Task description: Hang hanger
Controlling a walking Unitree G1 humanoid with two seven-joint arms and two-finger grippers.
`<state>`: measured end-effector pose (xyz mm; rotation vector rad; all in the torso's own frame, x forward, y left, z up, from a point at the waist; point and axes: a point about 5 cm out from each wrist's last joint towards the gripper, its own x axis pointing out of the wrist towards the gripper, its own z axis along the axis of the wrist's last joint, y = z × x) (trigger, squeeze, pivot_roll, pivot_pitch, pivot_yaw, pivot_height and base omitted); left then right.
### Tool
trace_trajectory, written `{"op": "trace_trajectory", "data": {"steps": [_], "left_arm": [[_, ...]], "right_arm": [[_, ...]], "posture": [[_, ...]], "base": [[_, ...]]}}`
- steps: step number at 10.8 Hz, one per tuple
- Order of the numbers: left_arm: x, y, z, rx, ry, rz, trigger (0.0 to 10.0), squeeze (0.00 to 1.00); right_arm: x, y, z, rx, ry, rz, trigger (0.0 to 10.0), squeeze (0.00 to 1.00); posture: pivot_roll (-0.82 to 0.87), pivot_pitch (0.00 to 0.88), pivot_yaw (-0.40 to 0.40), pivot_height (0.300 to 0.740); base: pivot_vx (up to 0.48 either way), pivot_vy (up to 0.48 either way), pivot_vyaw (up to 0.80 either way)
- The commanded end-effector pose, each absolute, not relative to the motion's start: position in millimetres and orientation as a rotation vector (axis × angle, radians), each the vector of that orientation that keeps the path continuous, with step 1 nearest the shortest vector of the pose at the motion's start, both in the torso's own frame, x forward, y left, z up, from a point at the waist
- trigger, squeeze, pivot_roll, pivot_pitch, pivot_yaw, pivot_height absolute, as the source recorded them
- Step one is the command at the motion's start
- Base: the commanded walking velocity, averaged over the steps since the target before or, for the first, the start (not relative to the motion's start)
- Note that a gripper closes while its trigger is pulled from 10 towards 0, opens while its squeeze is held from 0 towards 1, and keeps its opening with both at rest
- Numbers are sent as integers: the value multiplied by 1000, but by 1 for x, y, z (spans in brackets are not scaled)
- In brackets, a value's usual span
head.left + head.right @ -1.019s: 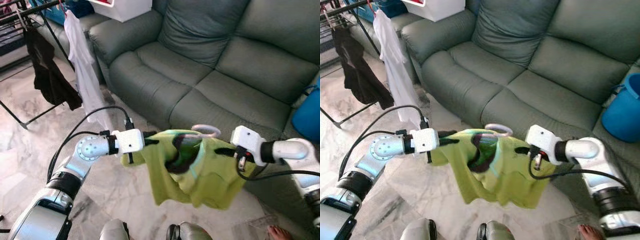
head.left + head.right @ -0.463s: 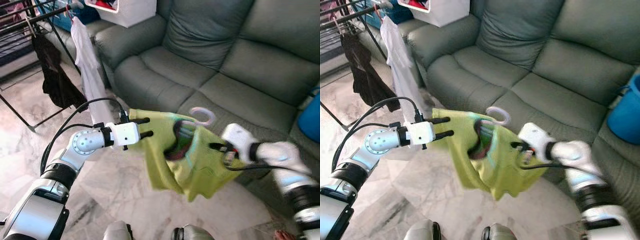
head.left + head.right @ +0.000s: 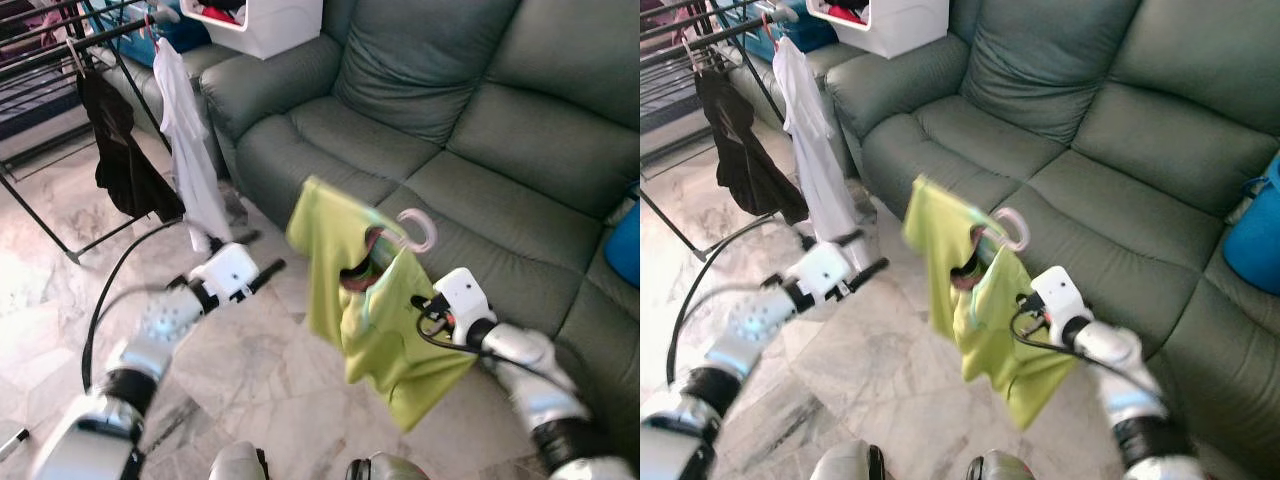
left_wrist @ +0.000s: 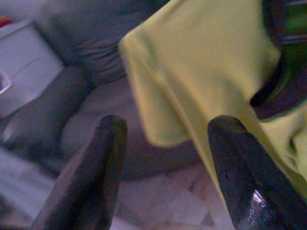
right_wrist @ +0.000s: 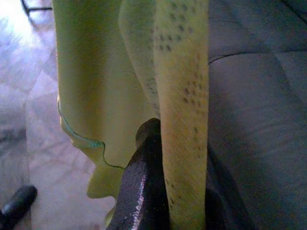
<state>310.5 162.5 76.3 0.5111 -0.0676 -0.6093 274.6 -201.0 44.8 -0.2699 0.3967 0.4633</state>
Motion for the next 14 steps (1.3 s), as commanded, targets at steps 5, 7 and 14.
{"op": "trace_trajectory", "data": {"steps": [5, 7, 14], "left_arm": [[307, 192, 70, 201, 12, -159, 10000, 1000], [300, 193, 68, 157, 29, -133, 10000, 0], [308, 186, 83, 150, 22, -84, 10000, 0]], "right_arm": [[262, -172, 63, -183, 195, 172, 10000, 0], [262, -167, 66, -109, 184, 87, 10000, 0], [268, -150, 75, -112, 144, 169, 10000, 0]], "posture": [[-117, 68, 6, 740], [-93, 69, 0, 740], [-91, 70, -12, 740]], "base": [[0, 0, 0], [0, 0, 0], [0, 0, 671]]}}
